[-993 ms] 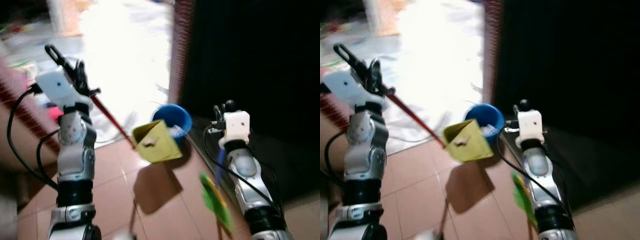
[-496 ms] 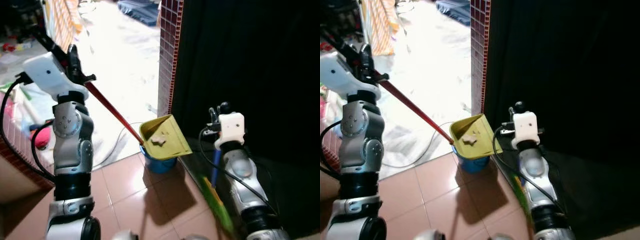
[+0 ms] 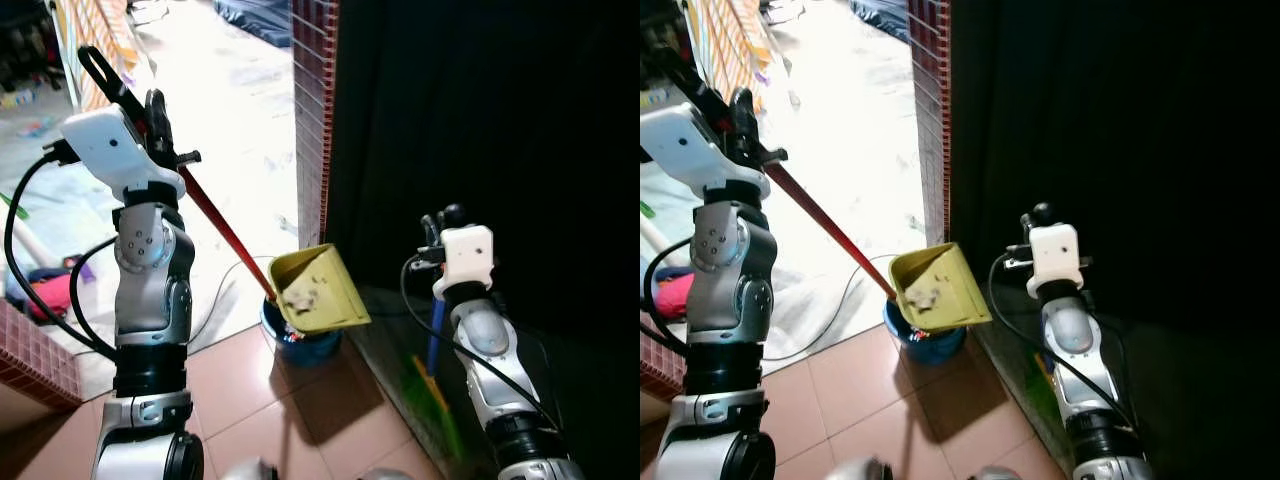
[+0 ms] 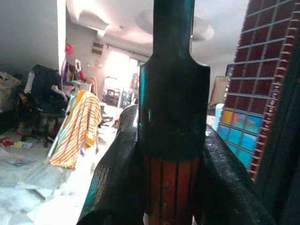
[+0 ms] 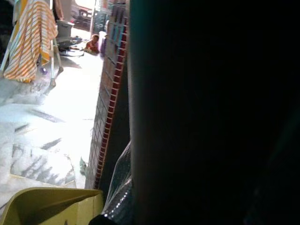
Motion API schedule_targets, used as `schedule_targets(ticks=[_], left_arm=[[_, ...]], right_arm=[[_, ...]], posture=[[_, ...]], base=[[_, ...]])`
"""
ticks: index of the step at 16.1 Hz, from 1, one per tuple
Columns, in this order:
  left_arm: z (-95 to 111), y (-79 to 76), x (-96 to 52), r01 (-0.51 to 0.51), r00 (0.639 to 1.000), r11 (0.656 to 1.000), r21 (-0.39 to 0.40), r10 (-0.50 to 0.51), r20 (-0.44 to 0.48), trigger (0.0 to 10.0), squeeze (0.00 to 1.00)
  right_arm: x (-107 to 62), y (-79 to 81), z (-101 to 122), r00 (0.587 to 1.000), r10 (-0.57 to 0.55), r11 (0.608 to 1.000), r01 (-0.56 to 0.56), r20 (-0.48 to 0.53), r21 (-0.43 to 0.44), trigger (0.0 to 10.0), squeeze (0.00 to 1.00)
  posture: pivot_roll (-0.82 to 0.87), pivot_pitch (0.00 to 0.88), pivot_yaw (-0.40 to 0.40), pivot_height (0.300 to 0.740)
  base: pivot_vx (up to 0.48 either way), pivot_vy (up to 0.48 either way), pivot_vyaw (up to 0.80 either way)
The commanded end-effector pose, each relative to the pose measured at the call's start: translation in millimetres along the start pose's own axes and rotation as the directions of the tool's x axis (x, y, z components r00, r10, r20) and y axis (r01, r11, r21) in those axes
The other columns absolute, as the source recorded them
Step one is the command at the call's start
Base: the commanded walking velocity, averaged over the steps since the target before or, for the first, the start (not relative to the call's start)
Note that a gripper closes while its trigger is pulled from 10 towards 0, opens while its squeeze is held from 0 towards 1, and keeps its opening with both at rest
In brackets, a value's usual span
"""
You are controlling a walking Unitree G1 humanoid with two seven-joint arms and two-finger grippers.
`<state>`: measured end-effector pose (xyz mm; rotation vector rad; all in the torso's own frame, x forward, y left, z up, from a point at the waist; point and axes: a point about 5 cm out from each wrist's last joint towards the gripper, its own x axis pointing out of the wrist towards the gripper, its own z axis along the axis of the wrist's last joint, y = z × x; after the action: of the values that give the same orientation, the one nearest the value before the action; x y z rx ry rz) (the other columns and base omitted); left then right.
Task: Sweep floor
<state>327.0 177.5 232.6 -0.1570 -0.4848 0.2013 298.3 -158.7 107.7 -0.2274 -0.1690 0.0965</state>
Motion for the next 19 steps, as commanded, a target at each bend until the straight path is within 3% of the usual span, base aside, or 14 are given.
schedule_targets(ticks=[1,5,9,11,12,14,16,18,19], left_arm=[[21.0,2.6,5.1,-0.017,0.993,0.998,0.061,0.009,0.119,10.0,0.00],[24.9,-7.9,3.6,0.017,0.985,0.992,0.128,-0.039,0.169,10.0,0.00],[24.2,-37.1,-0.5,0.121,0.964,0.980,0.157,-0.154,0.217,10.0,0.00],[16.9,-61.7,-11.6,0.232,0.937,0.955,0.184,-0.270,0.220,10.0,0.00],[15.7,-64.5,-13.6,0.244,0.935,0.952,0.183,-0.281,0.218,10.0,0.00],[19.5,-86.1,-25.0,0.367,0.869,0.901,0.230,-0.421,0.260,10.0,0.00],[18.3,-105.3,-36.8,0.499,0.799,0.841,0.210,-0.540,0.265,10.0,0.00],[12.6,-122.9,-51.9,0.670,0.674,0.712,0.210,-0.702,0.229,10.0,0.00],[4.2,-132.2,-64.5,0.779,0.547,0.573,0.254,-0.819,0.170,10.0,0.00]], right_arm=[[6.2,4.9,13.0,0.998,0.015,1.000,-0.016,0.060,0.009,10.0,0.00],[7.2,2.9,13.0,0.998,0.014,1.000,-0.014,0.060,0.002,10.0,0.00],[10.8,4.4,15.9,0.998,0.018,1.000,-0.018,0.068,0.001,10.0,0.00],[13.9,0.7,16.4,0.997,0.014,1.000,-0.014,0.071,-0.007,10.0,0.00],[13.9,0.2,16.0,0.998,0.012,1.000,-0.012,0.069,-0.007,10.0,0.00],[13.8,-1.3,17.6,0.997,0.009,1.000,-0.008,0.076,-0.010,10.0,0.00],[14.2,-0.2,18.7,0.997,0.006,1.000,-0.005,0.081,-0.008,10.0,0.00],[14.8,0.8,19.6,0.996,0.007,1.000,-0.007,0.085,-0.008,10.0,0.00],[15.3,0.4,19.6,0.996,0.010,1.000,-0.009,0.086,-0.009,10.0,0.00]], posture=[[-0.06,0.000,0.027,0.740],[-0.06,0.000,0.025,0.740],[-0.07,0.000,0.012,0.740],[-0.07,0.000,0.013,0.740],[-0.07,0.000,0.013,0.740],[-0.08,0.000,0.019,0.740],[-0.08,0.000,0.019,0.740],[-0.09,0.000,0.021,0.740],[-0.09,0.000,0.021,0.740]], base=[[0.000,0.000,0.00],[0.000,0.000,0.00],[0.000,0.000,0.00],[0.000,0.000,0.00],[0.000,0.000,0.00],[0.000,0.000,0.00],[0.000,0.000,0.00],[0.000,0.000,0.00],[0.000,0.000,0.00]])
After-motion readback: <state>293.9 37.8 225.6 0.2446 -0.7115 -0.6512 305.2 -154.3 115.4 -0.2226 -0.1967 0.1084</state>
